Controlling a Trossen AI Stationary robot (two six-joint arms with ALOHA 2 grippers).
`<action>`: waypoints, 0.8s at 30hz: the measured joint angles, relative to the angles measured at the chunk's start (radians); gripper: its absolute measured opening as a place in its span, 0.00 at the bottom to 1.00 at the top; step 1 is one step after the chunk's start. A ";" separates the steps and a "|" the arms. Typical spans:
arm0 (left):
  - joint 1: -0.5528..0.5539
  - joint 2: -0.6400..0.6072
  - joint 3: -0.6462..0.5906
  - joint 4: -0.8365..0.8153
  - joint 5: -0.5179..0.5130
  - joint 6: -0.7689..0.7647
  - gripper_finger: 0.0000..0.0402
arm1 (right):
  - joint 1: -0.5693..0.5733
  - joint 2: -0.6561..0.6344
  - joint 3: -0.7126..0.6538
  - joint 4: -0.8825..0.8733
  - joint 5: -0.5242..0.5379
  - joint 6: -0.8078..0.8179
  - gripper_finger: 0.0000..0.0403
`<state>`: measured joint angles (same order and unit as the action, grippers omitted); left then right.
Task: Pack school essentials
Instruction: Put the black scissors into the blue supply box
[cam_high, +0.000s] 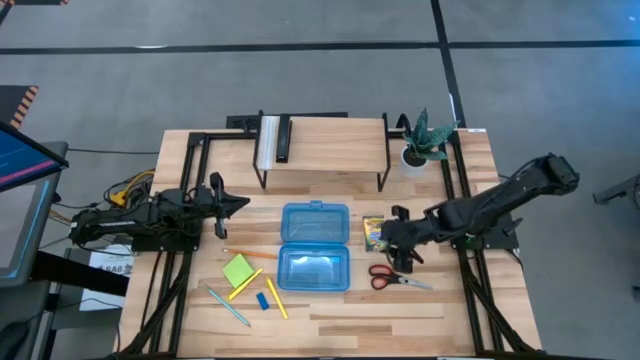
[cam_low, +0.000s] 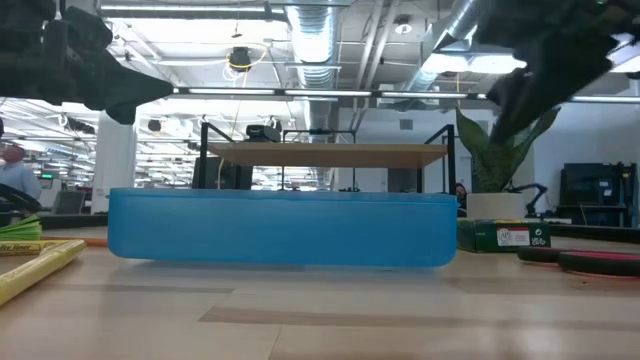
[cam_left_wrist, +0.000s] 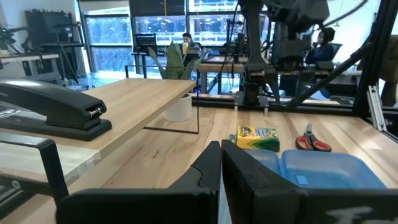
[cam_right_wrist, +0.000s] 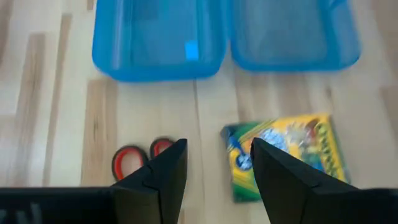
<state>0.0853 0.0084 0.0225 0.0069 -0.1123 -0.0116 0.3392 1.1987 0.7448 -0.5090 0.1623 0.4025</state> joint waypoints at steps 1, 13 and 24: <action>0.000 0.000 0.000 0.000 0.000 0.000 0.01 | 0.007 0.007 0.000 -0.017 0.000 0.012 0.50; 0.000 0.000 0.000 0.000 0.000 0.000 0.01 | 0.128 0.028 0.000 -0.183 -0.002 0.229 0.50; 0.000 0.000 0.000 0.001 0.000 0.007 0.01 | 0.218 0.227 0.000 -0.070 -0.031 0.301 0.61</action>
<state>0.0849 0.0086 0.0227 0.0078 -0.1127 -0.0048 0.5571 1.4257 0.7445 -0.5793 0.1311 0.7035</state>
